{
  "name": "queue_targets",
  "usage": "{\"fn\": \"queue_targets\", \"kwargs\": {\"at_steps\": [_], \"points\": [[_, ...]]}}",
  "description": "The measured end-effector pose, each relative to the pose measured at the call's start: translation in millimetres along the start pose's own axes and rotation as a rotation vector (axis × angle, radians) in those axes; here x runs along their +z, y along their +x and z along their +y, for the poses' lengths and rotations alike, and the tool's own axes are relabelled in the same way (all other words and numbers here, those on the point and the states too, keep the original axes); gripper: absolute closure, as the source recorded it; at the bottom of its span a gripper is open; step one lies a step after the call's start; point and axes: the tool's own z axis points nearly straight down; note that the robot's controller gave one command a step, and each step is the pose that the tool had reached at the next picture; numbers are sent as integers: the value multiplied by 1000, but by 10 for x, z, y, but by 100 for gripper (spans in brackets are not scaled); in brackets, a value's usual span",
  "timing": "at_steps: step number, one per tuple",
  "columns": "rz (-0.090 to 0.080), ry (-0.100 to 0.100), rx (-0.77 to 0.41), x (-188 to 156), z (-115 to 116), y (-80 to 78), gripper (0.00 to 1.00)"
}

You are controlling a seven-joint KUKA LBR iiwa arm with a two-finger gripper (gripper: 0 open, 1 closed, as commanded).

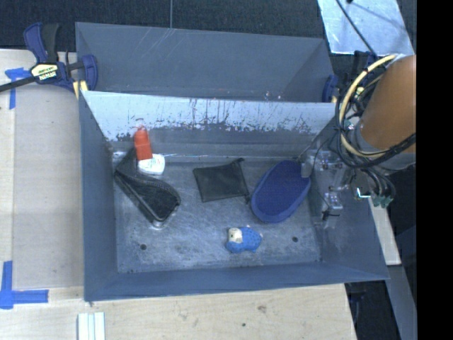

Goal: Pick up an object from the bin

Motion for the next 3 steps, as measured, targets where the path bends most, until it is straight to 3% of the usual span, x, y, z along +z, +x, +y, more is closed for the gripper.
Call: {"fn": "queue_targets", "kwargs": {"at_steps": [1,2,3], "points": [[-3,-1,-276,838,676,-104,0],[-7,3,-666,1498,344,-566,0],[0,-1,-680,1528,298,-1084,0]]}}
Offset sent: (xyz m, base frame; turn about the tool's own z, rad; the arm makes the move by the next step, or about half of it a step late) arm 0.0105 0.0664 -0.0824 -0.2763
